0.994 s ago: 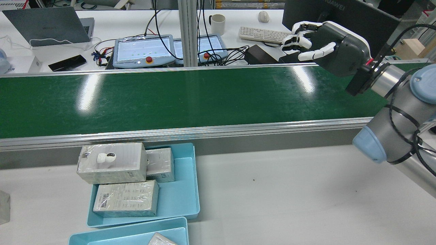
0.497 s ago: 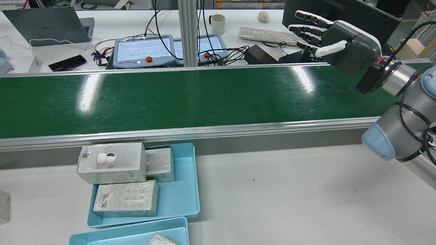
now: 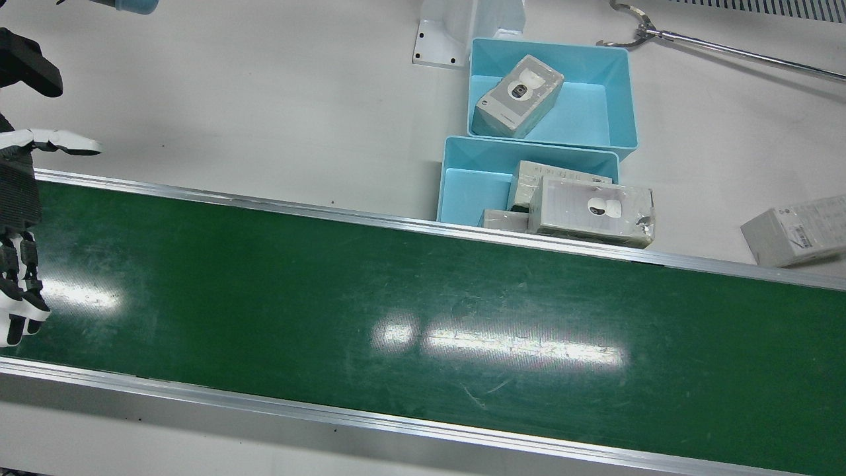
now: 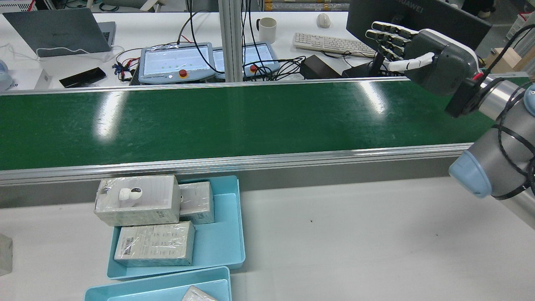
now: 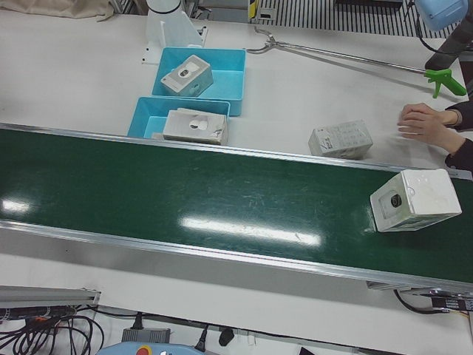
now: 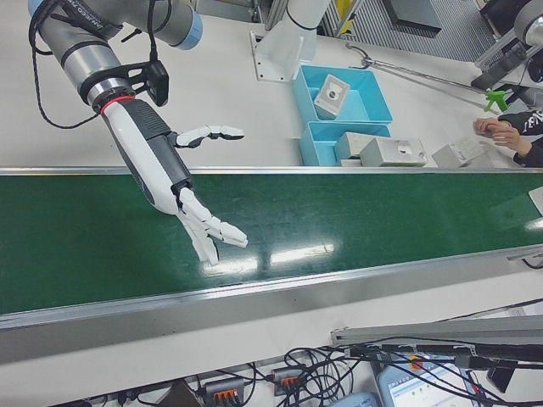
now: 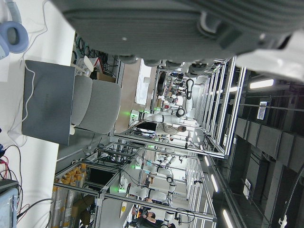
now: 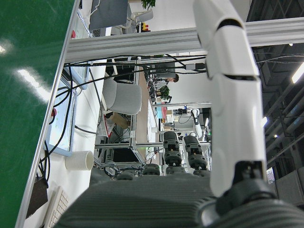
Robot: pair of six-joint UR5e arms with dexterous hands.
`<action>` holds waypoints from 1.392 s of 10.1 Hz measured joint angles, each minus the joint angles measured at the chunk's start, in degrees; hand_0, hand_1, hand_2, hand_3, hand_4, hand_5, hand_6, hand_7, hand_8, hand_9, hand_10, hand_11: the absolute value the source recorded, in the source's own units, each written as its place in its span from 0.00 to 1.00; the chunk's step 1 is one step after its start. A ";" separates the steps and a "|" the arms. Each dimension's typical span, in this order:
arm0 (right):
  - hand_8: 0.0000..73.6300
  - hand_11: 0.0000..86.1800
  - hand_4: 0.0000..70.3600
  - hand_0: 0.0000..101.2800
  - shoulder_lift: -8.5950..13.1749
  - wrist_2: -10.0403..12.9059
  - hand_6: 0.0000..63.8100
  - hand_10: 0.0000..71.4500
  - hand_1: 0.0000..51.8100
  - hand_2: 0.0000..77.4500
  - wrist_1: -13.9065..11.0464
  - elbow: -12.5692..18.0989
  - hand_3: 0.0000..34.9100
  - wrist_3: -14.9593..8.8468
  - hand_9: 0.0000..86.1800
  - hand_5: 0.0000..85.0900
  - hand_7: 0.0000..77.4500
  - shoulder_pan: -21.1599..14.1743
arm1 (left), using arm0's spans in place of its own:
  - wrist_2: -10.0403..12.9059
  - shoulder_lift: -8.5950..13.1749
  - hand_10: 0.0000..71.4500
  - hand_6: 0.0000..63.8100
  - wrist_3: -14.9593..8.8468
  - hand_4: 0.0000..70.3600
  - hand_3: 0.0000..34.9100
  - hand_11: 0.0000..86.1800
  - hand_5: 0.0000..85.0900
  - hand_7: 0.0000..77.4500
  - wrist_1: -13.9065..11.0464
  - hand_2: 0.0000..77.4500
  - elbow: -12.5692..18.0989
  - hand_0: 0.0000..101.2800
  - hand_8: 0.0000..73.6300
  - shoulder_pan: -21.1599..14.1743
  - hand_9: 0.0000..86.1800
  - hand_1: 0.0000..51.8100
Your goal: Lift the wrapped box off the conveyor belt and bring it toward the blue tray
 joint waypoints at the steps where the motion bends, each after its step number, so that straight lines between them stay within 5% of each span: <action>1: 0.00 0.01 0.09 0.50 -0.03 -0.09 0.02 0.00 0.32 0.24 0.02 0.09 0.06 0.05 0.02 0.15 0.17 0.18 | 0.00 0.00 0.01 0.00 0.00 0.00 0.00 0.00 0.01 0.01 0.00 0.01 0.00 0.00 0.01 0.00 0.01 0.00; 2: 0.00 0.01 0.09 0.50 -0.05 -0.26 0.00 0.00 0.39 0.20 0.05 0.12 0.05 0.16 0.02 0.15 0.17 0.48 | 0.00 0.00 0.01 0.00 0.00 0.00 0.00 0.00 0.01 0.01 0.00 0.01 0.00 0.00 0.01 0.00 0.01 0.00; 14: 0.00 0.05 0.07 0.47 -0.60 -0.46 0.00 0.03 0.29 0.12 0.38 -1.31 0.05 3.11 0.01 0.15 0.11 1.44 | 0.00 0.00 0.01 0.00 0.00 0.00 0.00 0.01 0.01 0.01 0.00 0.01 0.00 0.00 0.01 0.00 0.00 0.00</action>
